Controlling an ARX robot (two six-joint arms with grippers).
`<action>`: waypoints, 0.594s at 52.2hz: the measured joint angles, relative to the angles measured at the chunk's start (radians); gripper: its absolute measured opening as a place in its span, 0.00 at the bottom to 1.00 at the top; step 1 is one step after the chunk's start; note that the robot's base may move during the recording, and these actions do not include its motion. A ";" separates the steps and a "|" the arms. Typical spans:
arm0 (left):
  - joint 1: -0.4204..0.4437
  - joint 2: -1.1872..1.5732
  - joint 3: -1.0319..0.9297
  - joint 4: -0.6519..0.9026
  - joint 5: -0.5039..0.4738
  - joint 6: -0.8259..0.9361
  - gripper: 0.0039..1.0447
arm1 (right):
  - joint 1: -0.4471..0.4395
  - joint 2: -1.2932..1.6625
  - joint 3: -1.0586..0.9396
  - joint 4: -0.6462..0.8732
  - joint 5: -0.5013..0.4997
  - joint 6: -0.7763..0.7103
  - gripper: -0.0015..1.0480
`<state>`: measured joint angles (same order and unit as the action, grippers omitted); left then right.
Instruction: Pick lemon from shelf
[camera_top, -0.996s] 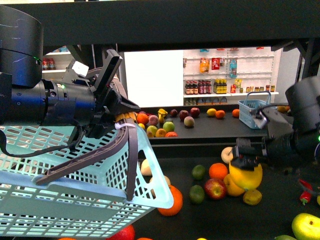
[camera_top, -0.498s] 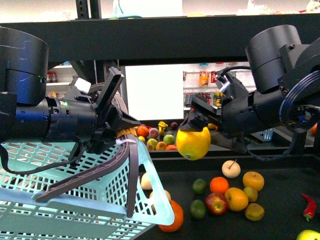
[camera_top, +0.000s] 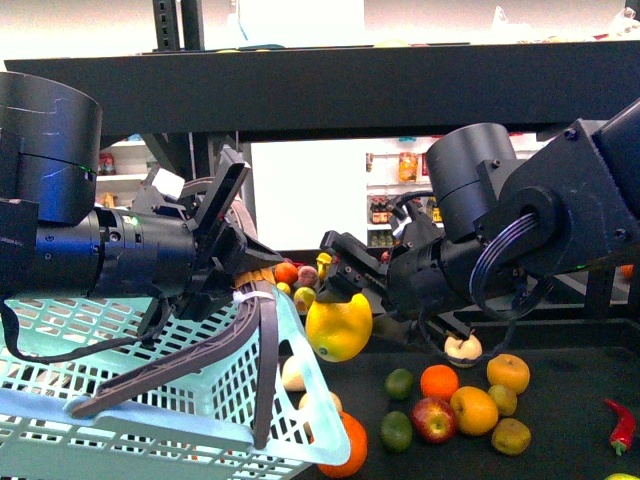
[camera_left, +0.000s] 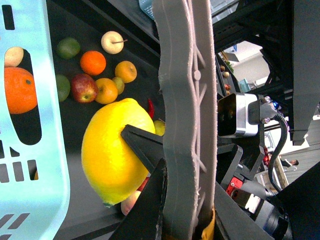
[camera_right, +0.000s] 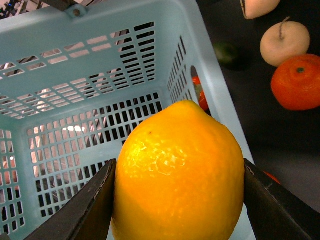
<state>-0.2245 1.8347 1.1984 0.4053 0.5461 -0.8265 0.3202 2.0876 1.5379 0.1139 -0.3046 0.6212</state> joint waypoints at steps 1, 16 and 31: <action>0.000 0.000 0.000 0.000 0.000 0.000 0.10 | 0.004 0.003 0.004 0.000 0.001 0.004 0.62; 0.000 0.000 0.000 0.000 0.000 0.000 0.10 | 0.042 0.040 0.030 0.005 0.012 0.055 0.62; 0.000 0.000 0.000 0.000 -0.003 0.000 0.10 | 0.059 0.049 0.030 0.028 -0.003 0.079 0.62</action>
<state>-0.2245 1.8347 1.1984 0.4053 0.5426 -0.8265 0.3794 2.1365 1.5681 0.1417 -0.3073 0.7006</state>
